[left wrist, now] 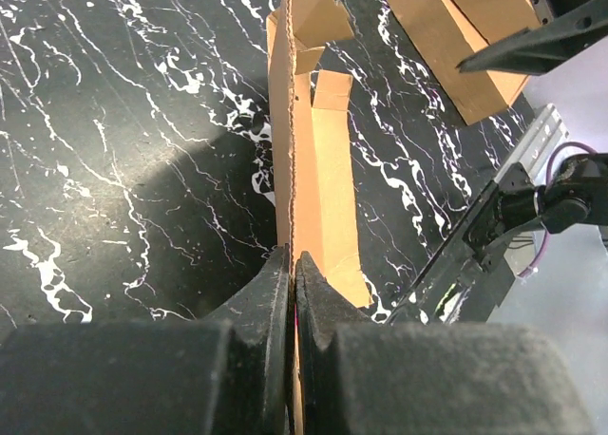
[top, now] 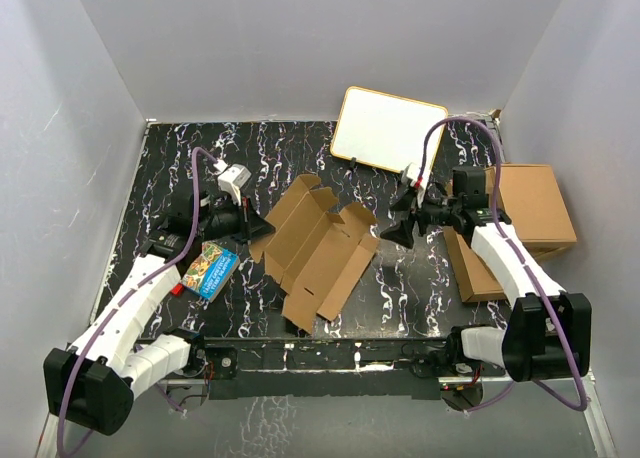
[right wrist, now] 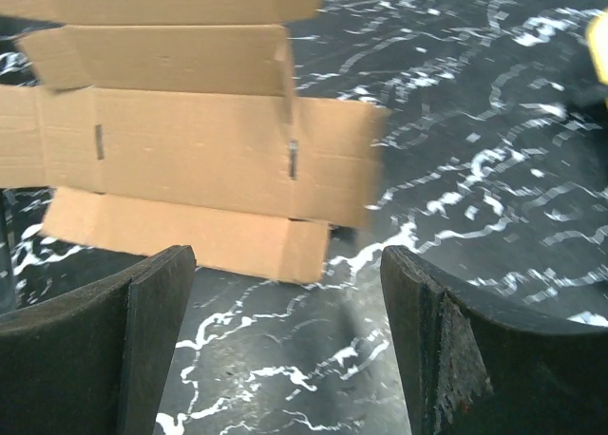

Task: Fold the paper box

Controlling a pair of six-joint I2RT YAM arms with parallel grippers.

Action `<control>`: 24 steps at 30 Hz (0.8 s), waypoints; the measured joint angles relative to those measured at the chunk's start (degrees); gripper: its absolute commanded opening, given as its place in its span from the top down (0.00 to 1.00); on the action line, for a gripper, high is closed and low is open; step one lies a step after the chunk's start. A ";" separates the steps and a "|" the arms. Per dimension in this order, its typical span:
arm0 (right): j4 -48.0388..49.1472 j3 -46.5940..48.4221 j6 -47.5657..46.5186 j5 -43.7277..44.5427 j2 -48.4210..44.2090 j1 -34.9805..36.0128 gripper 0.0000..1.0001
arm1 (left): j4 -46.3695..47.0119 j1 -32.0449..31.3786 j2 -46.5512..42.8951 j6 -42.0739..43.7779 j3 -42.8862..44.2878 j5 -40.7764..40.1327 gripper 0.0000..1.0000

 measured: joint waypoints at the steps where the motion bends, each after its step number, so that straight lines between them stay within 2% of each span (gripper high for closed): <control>1: 1.36 0.00 1.25 0.87 0.13 -0.63 0.14 | 0.00 0.00 0.07 -0.22 0.00 -0.42 1.00; 8: 8.74 -2.82 6.05 2.67 2.21 -3.04 0.14 | 0.22 0.00 0.48 -1.18 0.00 -1.57 1.00; 24: 12.48 -3.63 15.52 8.11 17.68 0.17 0.21 | 1.66 0.00 1.01 -3.74 -1.18 -4.57 1.00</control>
